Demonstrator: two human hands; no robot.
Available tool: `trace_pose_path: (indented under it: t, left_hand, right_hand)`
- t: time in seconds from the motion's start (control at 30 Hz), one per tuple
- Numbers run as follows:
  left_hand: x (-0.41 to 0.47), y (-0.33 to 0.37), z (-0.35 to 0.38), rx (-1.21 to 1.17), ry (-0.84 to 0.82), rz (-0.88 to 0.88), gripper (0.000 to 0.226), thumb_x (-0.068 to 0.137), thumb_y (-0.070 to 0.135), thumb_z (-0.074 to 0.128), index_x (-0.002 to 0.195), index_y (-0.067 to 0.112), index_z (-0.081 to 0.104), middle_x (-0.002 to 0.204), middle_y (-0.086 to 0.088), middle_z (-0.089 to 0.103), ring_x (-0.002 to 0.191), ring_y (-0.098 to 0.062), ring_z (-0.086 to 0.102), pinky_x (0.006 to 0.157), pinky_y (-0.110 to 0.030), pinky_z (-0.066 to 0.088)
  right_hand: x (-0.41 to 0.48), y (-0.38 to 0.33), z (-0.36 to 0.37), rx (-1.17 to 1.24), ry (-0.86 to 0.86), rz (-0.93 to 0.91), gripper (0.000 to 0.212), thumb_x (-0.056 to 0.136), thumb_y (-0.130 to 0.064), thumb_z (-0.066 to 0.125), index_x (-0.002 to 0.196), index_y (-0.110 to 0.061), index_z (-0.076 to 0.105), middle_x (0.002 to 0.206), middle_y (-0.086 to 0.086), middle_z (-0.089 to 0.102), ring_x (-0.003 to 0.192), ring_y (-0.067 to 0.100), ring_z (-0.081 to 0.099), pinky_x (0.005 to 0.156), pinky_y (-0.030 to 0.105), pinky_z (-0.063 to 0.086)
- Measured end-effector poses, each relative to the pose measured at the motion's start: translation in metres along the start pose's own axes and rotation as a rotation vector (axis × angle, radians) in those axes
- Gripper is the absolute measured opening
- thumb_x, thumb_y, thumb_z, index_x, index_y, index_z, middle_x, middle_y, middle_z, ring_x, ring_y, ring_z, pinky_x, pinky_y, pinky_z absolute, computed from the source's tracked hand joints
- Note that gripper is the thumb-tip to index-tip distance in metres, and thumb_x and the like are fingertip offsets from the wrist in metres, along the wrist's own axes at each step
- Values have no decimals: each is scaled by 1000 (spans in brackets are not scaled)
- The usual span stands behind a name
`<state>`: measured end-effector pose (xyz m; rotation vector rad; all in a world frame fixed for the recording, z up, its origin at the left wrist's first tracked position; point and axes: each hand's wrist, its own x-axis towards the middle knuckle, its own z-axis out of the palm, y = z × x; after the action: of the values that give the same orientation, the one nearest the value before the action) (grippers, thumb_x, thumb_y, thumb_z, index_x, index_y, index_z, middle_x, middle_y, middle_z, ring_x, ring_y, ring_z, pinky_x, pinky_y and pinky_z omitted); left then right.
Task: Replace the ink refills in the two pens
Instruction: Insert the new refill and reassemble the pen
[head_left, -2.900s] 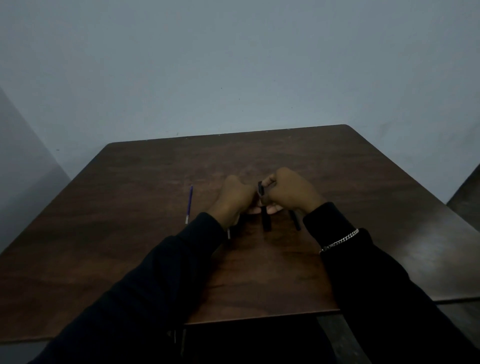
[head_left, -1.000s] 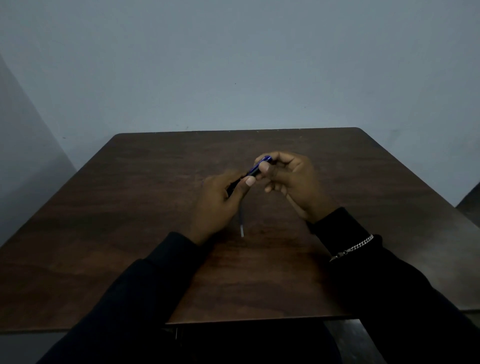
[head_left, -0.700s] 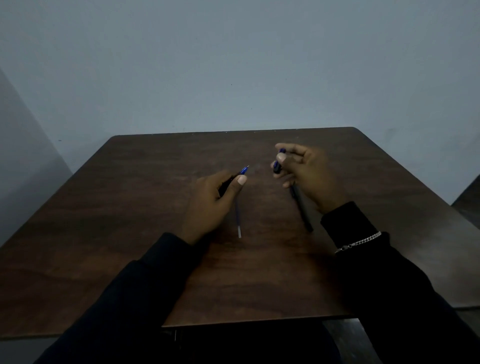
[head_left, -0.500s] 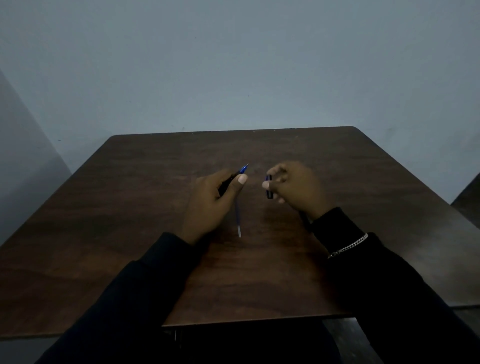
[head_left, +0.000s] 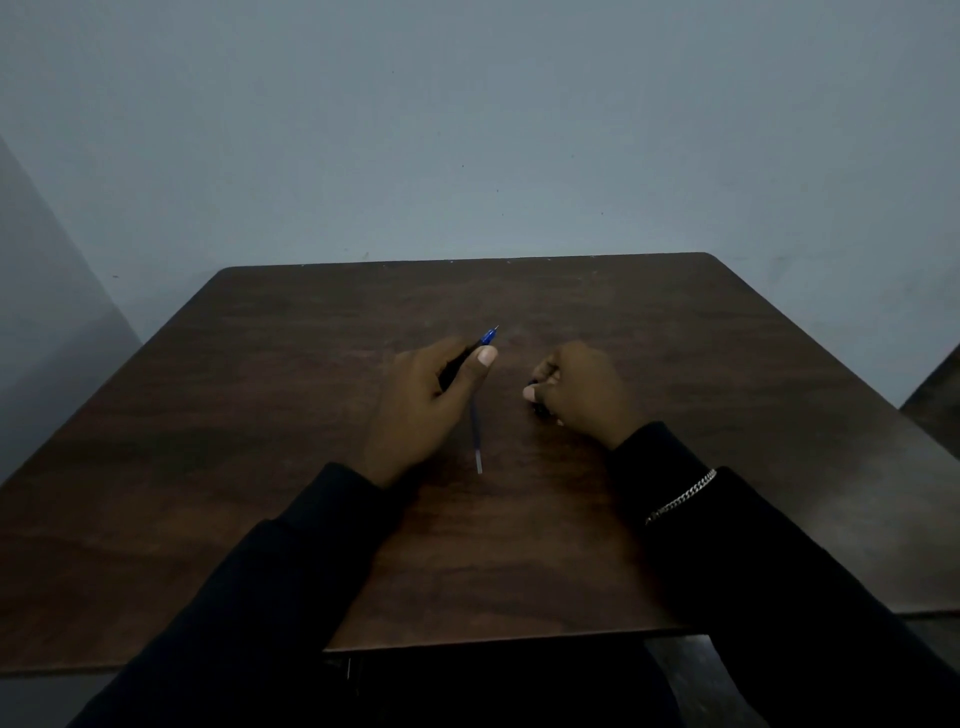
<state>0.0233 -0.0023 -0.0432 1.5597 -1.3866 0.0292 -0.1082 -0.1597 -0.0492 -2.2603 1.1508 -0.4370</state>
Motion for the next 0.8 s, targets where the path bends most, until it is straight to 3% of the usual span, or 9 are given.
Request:
trace_pose_path:
  t: [0.17,0.33,0.47,0.57,0.63,0.7,0.8]
  left_hand:
    - [0,0,0,-4,-6,-11,48,111,44,52,97,4,74,68,-15,60,62,-25,57,58,-34,41]
    - [-1,3,-1,-18,-14,-34,42,110,38,53,97,5,75,66,-13,59,61,-23,56,56,-23,36]
    - [-1,3,-1,-45,-8,-36,42,111,38,53,96,6,76,65,-13,58,62,-27,58,57,-31,40]
    - [-1,-1,0,-80,-25,-77,38,109,47,48,96,29,78,68,-10,62,64,-27,62,61,-41,49]
    - [1,-4,1,-117,-36,-138,40,108,43,45,82,43,75,72,-9,67,66,-22,63,66,-44,52]
    - [1,-6,1,-122,-49,-192,40,106,36,43,80,38,73,70,-2,66,63,-13,59,67,-40,48]
    - [1,-4,-2,-55,-103,-172,39,104,33,42,93,19,76,67,5,61,63,-9,57,66,-33,48]
  right_hand:
    - [0,-2,-4,20,-25,47,17,89,-28,77,97,-16,69,91,2,69,85,17,69,81,42,63]
    - [-5,-6,-7,46,-25,48,19,94,-28,72,98,-9,72,83,6,72,79,18,71,81,42,63]
    - [-5,-7,-7,32,-28,55,16,94,-30,71,96,-14,69,83,5,72,79,18,72,80,43,64]
    - [-9,-7,-9,42,-4,39,19,95,-30,69,91,-12,70,78,6,72,75,18,72,76,41,64]
    - [-9,-7,-11,51,53,10,21,96,-28,67,91,-8,74,77,4,72,72,17,70,75,40,64]
    - [-11,-8,-13,74,158,-53,22,96,-30,66,89,-11,75,75,0,70,69,13,67,73,37,62]
    - [-21,-15,-19,278,256,-177,22,98,-38,64,92,-19,74,81,-2,72,75,11,68,70,28,58]
